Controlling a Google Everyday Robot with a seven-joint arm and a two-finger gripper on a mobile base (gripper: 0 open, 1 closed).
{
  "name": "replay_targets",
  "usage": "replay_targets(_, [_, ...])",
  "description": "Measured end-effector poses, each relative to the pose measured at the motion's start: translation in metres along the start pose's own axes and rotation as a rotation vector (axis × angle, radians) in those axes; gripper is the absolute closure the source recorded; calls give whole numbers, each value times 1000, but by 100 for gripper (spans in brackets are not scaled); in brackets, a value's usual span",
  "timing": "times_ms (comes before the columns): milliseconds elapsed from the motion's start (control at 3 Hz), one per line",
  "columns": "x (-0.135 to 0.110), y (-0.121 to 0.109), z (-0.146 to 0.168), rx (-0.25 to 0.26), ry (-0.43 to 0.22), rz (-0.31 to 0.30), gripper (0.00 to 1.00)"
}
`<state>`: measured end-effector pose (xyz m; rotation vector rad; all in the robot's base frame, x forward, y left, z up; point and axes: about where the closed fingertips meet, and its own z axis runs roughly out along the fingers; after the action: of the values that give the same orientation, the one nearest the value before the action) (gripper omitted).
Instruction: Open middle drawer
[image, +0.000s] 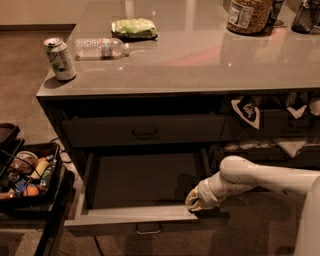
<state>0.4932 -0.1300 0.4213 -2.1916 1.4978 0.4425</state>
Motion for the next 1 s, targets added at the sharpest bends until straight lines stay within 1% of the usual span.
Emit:
replay_targets(333, [0, 3, 12, -107, 3, 28, 100])
replay_targets(667, [-6, -5, 36, -255, -18, 52, 100])
replay_targets(1000, [-13, -10, 43, -374, -40, 83, 100])
